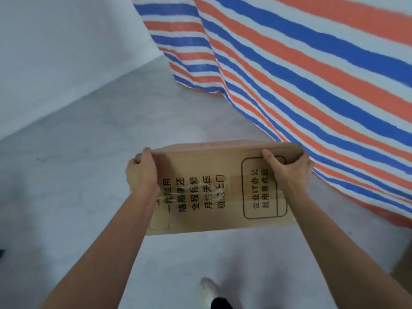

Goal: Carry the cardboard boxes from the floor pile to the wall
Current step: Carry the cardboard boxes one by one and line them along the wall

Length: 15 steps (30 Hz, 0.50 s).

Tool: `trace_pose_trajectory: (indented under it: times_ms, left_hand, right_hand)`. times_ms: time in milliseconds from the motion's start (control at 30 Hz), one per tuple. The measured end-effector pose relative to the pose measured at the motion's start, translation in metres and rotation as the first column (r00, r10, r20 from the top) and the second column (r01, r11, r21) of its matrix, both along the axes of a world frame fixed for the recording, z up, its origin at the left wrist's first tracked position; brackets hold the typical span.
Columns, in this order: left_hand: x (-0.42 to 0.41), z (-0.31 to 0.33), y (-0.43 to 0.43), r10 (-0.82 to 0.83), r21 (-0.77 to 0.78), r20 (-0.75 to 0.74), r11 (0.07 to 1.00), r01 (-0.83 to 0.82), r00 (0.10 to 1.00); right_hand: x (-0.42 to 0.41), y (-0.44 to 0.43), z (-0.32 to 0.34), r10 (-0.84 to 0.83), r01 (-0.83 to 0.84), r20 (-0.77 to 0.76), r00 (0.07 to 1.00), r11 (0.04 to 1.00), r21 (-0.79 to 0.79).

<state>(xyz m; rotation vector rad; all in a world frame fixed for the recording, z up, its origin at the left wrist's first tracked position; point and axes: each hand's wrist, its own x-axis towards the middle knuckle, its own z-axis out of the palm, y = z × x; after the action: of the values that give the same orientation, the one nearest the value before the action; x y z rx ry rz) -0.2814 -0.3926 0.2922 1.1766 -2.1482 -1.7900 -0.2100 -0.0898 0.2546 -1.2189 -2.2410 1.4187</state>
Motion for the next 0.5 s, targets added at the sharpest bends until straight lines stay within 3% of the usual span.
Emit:
trace_pose_trajectory:
  times_ms: [267, 500]
  left_hand:
    - [-0.085, 0.071, -0.127, 0.149, -0.058, -0.224, 0.984, -0.166, 0.963]
    - [-0.184, 0.111, -0.218, 0.292, -0.023, -0.285, 0.95, -0.311, 0.913]
  right_hand:
    - [-0.157, -0.12, 0.072, 0.229, -0.212, -0.159, 0.96, 0.97, 0.12]
    - [-0.322, -0.219, 0.106, 0.405, -0.388, -0.269, 0.874, 0.914, 0.117]
